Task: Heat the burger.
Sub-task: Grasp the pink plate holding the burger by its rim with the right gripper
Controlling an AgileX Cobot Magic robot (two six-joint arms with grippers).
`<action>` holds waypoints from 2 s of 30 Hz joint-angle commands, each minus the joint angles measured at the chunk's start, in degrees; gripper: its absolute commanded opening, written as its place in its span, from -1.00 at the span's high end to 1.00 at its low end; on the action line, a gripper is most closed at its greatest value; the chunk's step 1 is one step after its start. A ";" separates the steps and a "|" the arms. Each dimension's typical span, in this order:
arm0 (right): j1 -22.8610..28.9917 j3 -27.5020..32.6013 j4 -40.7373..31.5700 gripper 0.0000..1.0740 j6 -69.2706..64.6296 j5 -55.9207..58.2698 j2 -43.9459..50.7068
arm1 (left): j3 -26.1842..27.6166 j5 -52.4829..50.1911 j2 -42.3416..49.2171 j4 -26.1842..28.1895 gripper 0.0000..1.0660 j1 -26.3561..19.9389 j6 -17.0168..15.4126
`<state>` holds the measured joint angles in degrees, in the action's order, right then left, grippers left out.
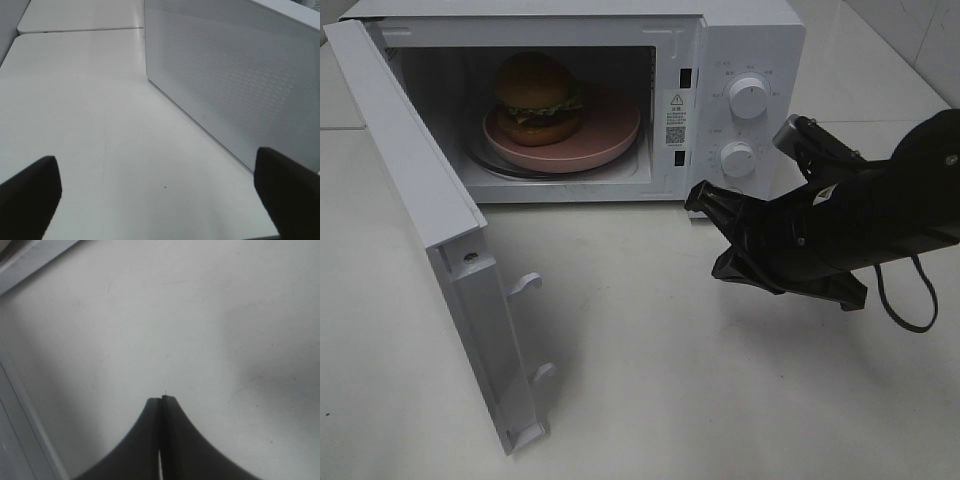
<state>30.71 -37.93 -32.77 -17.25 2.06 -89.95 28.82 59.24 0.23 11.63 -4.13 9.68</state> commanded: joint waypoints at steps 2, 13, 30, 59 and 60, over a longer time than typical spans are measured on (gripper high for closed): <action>0.00 -2.58 8.82 1.00 2.41 12.03 3.32 | -0.23 -0.11 1.38 0.34 -0.88 0.17 -0.06; 0.00 -12.26 23.55 0.97 5.16 34.55 5.44 | -0.23 -0.11 1.38 0.29 -0.88 0.17 -0.06; 0.00 -20.97 29.68 0.89 47.90 51.22 5.56 | -0.23 -0.11 1.38 0.29 -0.88 0.17 -0.06; 0.17 -21.14 34.21 -0.62 91.39 43.60 5.56 | -0.23 -0.11 1.38 0.34 -0.88 0.17 -0.06; 0.17 -21.14 34.21 -0.62 91.39 43.60 5.56 | -0.23 -0.11 1.38 0.34 -0.88 0.17 -0.06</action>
<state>30.71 -58.67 1.26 75.97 46.24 -84.57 28.82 59.24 0.23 11.63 -4.13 9.68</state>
